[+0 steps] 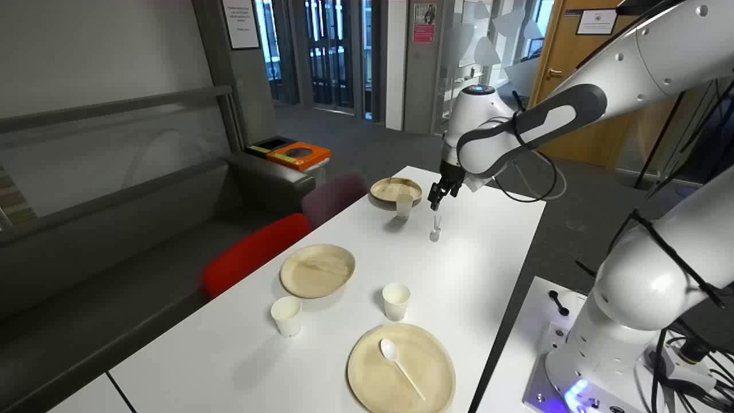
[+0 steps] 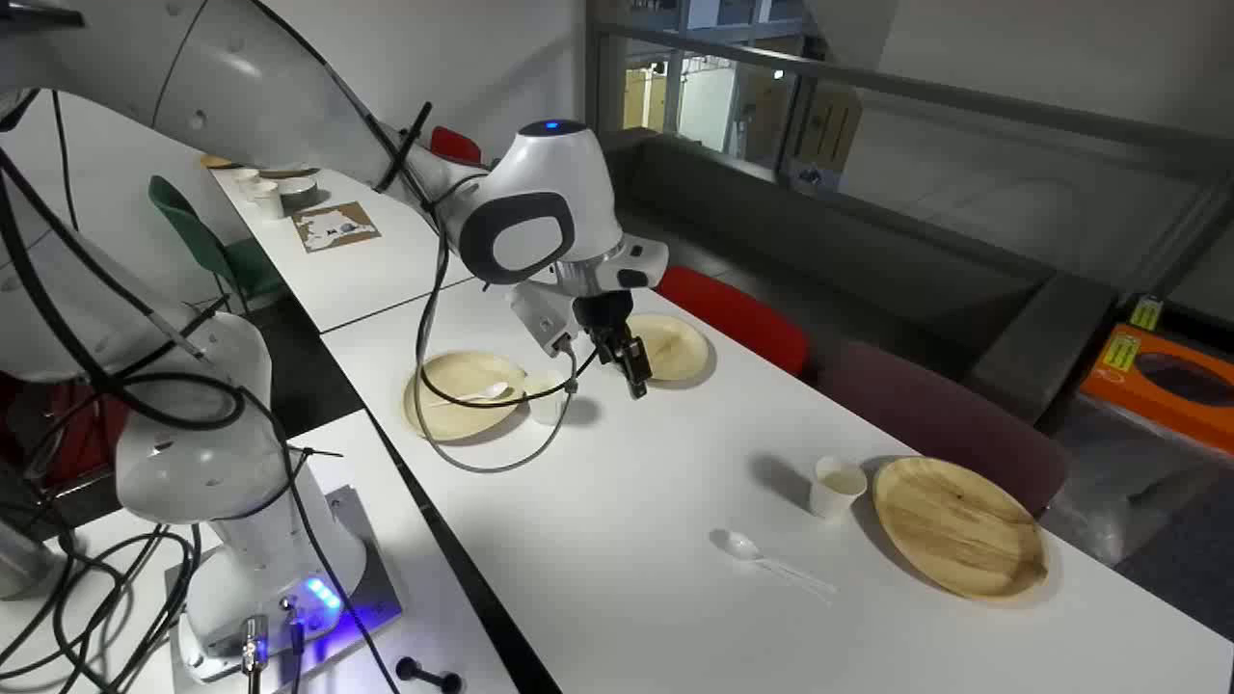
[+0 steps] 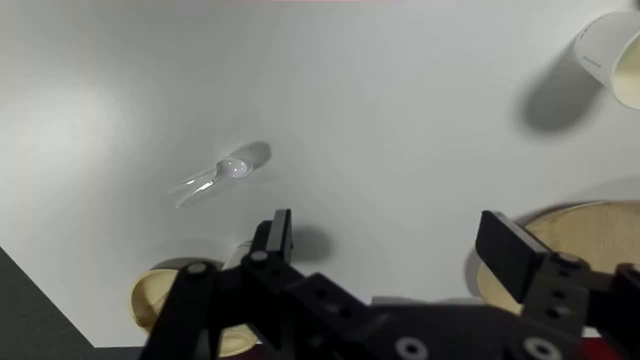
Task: Put one spoon on the left plate
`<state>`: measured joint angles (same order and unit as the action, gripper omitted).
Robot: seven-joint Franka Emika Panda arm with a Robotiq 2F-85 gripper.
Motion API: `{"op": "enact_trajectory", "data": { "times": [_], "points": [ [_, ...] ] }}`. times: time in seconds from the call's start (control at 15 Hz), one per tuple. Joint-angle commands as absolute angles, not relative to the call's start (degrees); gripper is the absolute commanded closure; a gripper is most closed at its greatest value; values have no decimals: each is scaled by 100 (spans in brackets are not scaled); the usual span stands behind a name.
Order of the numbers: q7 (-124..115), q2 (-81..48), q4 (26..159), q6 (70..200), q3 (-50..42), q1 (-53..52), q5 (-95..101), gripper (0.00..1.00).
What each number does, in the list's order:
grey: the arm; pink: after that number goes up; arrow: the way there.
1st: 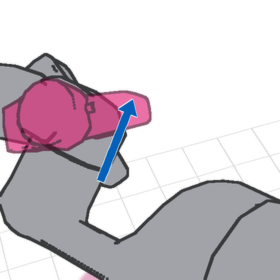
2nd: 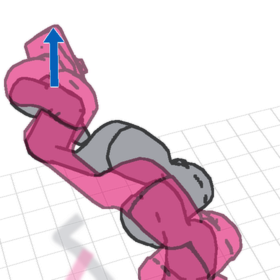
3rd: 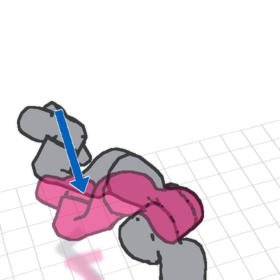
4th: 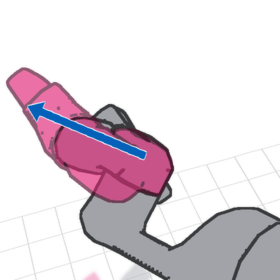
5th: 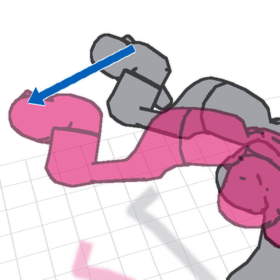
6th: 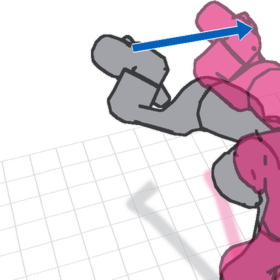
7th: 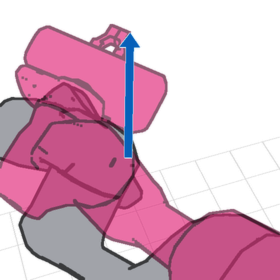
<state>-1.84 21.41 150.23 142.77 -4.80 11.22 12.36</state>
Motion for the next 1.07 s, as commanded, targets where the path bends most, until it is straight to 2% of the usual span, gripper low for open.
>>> {"op": "enact_trajectory", "data": {
  "times": [0.0,0.53,1.0],
  "points": [
    [-182,2144,15015,14261,-491,1111,1237,0],
    [-1741,1353,14365,14385,-529,1315,764,0],
    [-2829,-482,12442,14413,-1036,1503,247,0]
  ]
}}
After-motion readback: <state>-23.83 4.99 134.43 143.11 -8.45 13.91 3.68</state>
